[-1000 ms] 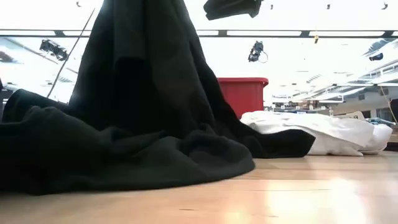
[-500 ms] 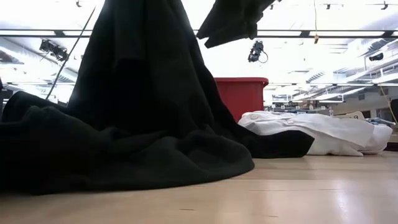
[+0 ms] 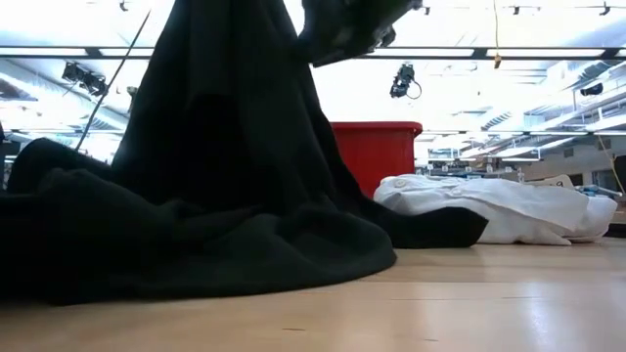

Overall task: Fold laundry
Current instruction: Fold the black shirt

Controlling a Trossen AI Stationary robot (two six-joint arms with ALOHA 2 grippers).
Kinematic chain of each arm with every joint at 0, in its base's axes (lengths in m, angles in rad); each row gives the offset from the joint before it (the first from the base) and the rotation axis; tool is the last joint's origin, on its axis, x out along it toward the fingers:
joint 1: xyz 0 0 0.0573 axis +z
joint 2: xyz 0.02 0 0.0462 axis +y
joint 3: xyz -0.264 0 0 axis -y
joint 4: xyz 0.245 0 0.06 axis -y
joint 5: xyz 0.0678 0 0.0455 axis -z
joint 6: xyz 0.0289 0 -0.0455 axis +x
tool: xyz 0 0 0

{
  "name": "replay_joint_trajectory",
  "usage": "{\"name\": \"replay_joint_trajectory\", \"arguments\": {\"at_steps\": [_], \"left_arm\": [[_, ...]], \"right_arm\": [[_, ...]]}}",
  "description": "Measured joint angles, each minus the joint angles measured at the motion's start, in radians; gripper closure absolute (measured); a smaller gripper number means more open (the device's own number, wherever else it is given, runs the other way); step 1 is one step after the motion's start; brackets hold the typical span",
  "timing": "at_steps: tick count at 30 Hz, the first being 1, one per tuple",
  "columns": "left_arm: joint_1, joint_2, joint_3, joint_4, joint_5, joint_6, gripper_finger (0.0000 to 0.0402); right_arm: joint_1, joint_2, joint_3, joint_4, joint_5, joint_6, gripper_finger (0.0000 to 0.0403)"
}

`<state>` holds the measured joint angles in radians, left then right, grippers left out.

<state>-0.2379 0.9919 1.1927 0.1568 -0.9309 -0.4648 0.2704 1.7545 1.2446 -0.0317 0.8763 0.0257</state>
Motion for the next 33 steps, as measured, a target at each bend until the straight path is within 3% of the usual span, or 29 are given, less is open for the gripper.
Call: {"name": "replay_joint_trajectory", "arguments": {"at_steps": [6, 10, 14, 18, 25, 33], "left_arm": [[0.000, 0.028, 0.000, 0.117, -0.013, 0.057, 0.0397], [0.000, 0.029, 0.000, 0.132, -0.029, 0.081, 0.0397], [0.000, 0.029, 0.000, 0.146, -0.053, 0.077, 0.0397], [0.000, 0.029, 0.000, 0.148, -0.056, 0.077, 0.0397], [-0.001, 0.036, 0.000, 0.166, -0.055, 0.076, 0.0397], [-0.002, 0.037, 0.000, 0.169, -0.052, 0.093, 0.0397]], "right_arm": [[-0.003, 0.065, -0.001, 0.026, 0.028, 0.023, 0.0120], [0.002, 0.077, -0.001, 0.145, 0.029, -0.013, 0.0128], [-0.007, 0.092, 0.000, 0.202, 0.100, -0.039, 0.0131], [-0.056, 0.125, 0.000, 0.238, 0.073, -0.052, 0.0131], [-0.115, 0.160, -0.001, 0.384, 0.102, -0.192, 0.0133], [-0.151, 0.151, -0.001, 0.706, 0.303, -0.545, 0.0135]]}}
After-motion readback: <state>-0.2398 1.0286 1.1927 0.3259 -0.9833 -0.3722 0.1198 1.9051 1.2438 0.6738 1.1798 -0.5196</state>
